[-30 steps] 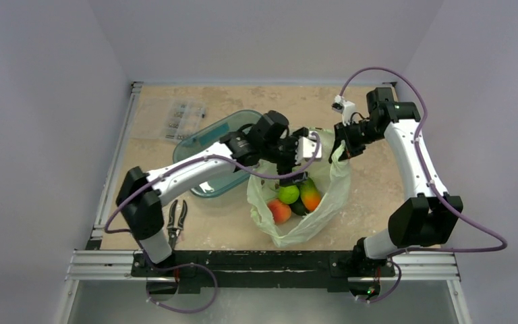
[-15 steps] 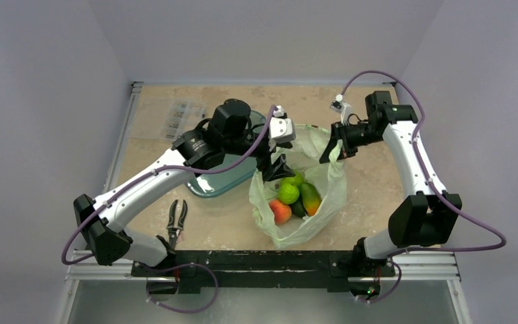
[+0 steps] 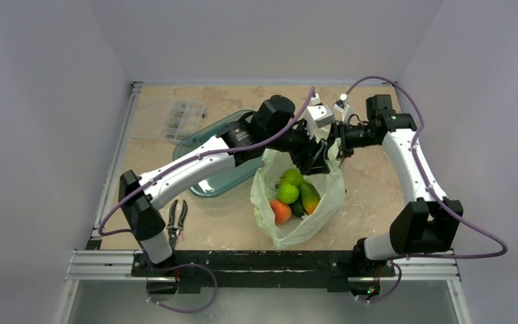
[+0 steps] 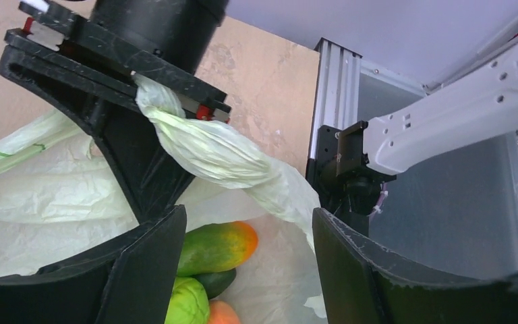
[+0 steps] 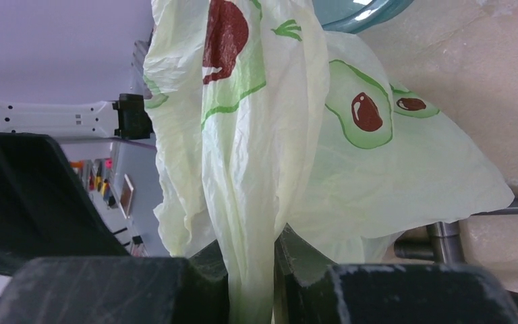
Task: Place the fake fruits into the plastic bag and tie a complex knot
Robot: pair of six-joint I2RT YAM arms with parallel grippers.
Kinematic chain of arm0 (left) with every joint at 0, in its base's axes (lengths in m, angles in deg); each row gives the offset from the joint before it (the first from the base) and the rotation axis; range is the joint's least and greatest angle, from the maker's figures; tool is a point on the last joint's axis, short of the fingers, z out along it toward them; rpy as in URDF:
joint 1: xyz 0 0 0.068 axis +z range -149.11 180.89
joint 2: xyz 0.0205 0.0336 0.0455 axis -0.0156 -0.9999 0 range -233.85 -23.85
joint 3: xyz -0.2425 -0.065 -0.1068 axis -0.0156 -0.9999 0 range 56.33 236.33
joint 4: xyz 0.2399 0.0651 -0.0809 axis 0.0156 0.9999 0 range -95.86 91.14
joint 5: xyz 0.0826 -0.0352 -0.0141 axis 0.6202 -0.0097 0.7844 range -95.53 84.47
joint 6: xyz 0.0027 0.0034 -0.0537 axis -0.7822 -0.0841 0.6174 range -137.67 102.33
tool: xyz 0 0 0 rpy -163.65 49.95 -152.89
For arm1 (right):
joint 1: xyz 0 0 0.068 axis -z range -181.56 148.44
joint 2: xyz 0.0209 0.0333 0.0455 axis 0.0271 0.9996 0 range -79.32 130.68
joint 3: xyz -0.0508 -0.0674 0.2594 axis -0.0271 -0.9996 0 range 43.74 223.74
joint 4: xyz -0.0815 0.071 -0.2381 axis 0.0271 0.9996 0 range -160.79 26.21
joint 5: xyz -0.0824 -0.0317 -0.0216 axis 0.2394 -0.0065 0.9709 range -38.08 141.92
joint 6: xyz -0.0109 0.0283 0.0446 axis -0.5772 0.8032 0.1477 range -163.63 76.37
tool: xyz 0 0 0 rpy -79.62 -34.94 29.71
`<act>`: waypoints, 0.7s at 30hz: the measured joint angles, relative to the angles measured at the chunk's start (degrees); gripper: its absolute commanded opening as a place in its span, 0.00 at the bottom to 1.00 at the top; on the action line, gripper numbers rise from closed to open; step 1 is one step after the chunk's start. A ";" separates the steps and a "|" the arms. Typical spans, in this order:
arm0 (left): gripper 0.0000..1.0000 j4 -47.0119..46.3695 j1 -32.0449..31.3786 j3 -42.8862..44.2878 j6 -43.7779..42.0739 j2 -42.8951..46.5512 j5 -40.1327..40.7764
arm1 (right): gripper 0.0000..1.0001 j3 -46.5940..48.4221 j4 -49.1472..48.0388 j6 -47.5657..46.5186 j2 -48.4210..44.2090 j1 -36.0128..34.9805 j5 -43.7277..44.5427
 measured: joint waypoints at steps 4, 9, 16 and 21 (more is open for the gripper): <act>0.60 0.04 -0.22 2.03 4.17 -2.40 1.05 | 0.13 -2.69 -3.02 3.41 -4.04 0.00 0.11; 0.54 -0.26 -0.72 3.04 7.65 -3.52 0.85 | 0.13 -4.63 -5.77 6.71 -6.95 0.00 0.63; 0.48 -1.44 -1.22 4.63 10.54 -4.74 -0.31 | 0.14 -6.40 -8.66 9.79 -7.19 -0.07 1.57; 0.24 -1.60 -1.44 6.10 11.45 -6.16 -0.46 | 0.14 -6.71 -10.05 10.99 -7.87 -0.55 1.75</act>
